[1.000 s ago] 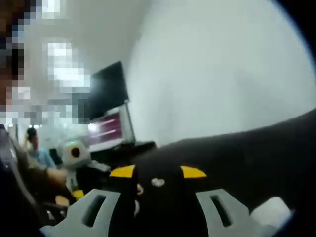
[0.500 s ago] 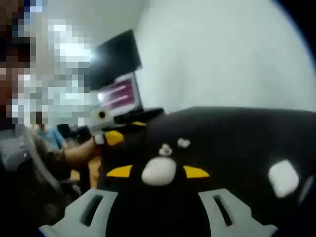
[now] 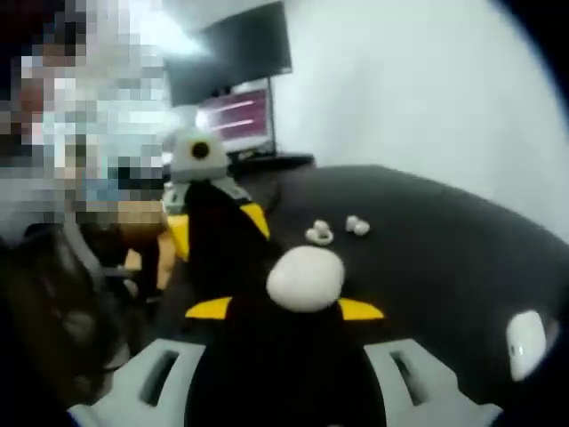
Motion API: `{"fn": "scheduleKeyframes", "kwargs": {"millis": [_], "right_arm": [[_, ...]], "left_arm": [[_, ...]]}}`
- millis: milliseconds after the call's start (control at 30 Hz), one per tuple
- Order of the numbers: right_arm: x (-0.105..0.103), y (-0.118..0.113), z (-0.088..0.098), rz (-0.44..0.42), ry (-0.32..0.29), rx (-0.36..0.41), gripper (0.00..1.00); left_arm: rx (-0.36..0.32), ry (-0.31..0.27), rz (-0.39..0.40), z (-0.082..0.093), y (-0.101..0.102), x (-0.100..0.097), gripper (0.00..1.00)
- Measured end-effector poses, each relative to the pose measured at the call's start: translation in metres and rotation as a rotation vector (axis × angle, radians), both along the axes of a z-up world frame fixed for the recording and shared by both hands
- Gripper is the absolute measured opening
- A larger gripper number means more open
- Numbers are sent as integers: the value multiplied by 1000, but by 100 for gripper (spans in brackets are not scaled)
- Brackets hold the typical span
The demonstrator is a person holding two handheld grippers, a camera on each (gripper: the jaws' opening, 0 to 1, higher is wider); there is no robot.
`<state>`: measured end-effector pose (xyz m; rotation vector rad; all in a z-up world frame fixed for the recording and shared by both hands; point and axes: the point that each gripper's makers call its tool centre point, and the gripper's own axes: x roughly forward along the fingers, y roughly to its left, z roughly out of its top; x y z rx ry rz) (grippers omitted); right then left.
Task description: Pick up three earphones and place each one into its charging case using tactile feedback, ensure that each earphone is properly inserted and securely positioned inside the case.
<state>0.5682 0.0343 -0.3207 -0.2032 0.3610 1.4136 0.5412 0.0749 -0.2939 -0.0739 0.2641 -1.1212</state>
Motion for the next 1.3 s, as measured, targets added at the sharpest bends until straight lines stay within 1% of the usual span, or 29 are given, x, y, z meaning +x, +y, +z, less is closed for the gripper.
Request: {"fn": "scheduleKeyframes", "kwargs": {"millis": [100, 167, 200, 300, 433, 500, 633, 667, 700, 733, 767, 800, 833, 867, 933, 967, 1000, 1033, 1067, 1133, 1300], "right_arm": [[-12, -1, 1, 46, 13, -3, 39], [-21, 0, 1, 76, 8, -4, 39], [-25, 0, 1, 94, 5, -3, 39], [-37, 6, 3, 146, -18, 2, 39], [-43, 20, -2, 178, -29, 7, 40], [-43, 26, -1, 181, -35, 9, 40], [-46, 32, 0, 200, -31, 14, 42], [-48, 31, 2, 216, -23, 18, 42], [-52, 28, 8, 233, 8, 40, 42], [-53, 26, 12, 240, 19, 57, 42], [-52, 22, 20, 242, 29, 86, 42], [-47, 17, 28, 224, 33, 118, 42], [-36, 12, 32, 185, 38, 132, 41], [-26, 6, 34, 148, 40, 132, 41], [-10, -2, 37, 91, 43, 140, 40], [-3, -5, 39, 69, 50, 149, 40], [5, -6, 40, 38, 72, 166, 39], [12, -7, 39, 8, 99, 170, 38], [19, -5, 36, 6, 106, 163, 38], [27, 0, 30, 0, 114, 153, 38], [35, 17, 10, 28, 162, 104, 38]], "left_arm": [[-17, 13, 4, 2, -2, 1, 42], [6, 15, 19, -2, -2, 3, 43], [12, 12, 23, -3, -3, 3, 46], [16, 13, 30, -4, -1, 6, 51], [-1, 14, 48, -2, 2, 9, 50], [1, 9, 57, -1, 4, 11, 46], [-9, 9, 75, 0, 8, 14, 44], [-9, 8, 86, 0, 10, 16, 44], [-12, 6, 94, 1, 11, 17, 43], [-14, 7, 100, 1, 13, 18, 43], [-14, 11, 105, 1, 14, 19, 42], [-11, 13, 111, 0, 15, 20, 41], [-3, 11, 119, -2, 17, 22, 38], [17, 6, 122, -5, 17, 23, 36], [19, 2, 109, -5, 15, 21, 35], [30, 7, 110, -7, 15, 22, 35], [37, 11, 113, -8, 15, 22, 36], [37, 17, 113, -9, 14, 22, 38], [34, 28, 106, -10, 13, 22, 39], [37, 47, 102, -12, 13, 22, 39], [54, 60, 105, -16, 13, 22, 39]]}}
